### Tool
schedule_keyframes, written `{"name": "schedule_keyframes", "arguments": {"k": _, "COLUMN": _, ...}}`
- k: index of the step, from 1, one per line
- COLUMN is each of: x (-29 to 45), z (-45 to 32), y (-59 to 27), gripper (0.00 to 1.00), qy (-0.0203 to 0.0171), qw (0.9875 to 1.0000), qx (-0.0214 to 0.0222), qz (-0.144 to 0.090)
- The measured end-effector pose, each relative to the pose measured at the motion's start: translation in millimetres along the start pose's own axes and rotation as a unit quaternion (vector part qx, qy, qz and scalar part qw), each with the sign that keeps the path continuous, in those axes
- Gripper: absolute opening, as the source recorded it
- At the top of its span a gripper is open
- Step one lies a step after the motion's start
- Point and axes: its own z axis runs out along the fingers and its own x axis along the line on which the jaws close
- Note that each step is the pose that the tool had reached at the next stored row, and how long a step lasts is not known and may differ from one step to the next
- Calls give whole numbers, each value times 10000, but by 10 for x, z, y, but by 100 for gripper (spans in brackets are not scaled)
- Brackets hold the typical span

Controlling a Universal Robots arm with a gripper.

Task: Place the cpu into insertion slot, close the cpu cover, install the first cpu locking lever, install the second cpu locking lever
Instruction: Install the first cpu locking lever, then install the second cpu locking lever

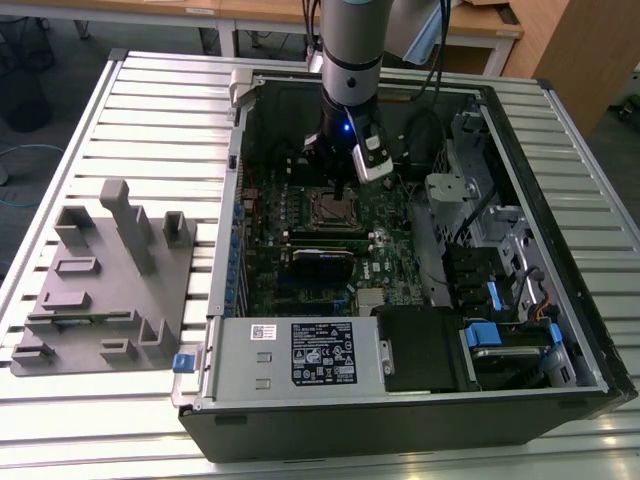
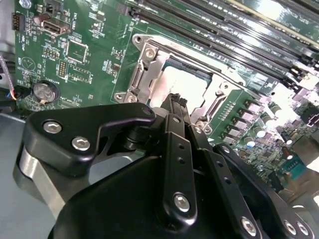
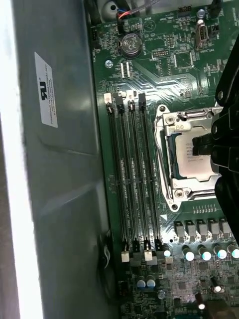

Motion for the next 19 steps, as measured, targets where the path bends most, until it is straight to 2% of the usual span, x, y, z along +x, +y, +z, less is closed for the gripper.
{"name": "schedule_keyframes", "arguments": {"k": 7, "x": -1, "z": -1, "y": 1, "gripper": 10, "qy": 2, "qw": 10000, "qx": -1, "qz": -15}}
{"name": "schedule_keyframes", "arguments": {"k": 19, "x": -4, "z": -63, "y": 7, "gripper": 10, "qy": 1, "qw": 10000, "qx": -2, "qz": -15}}
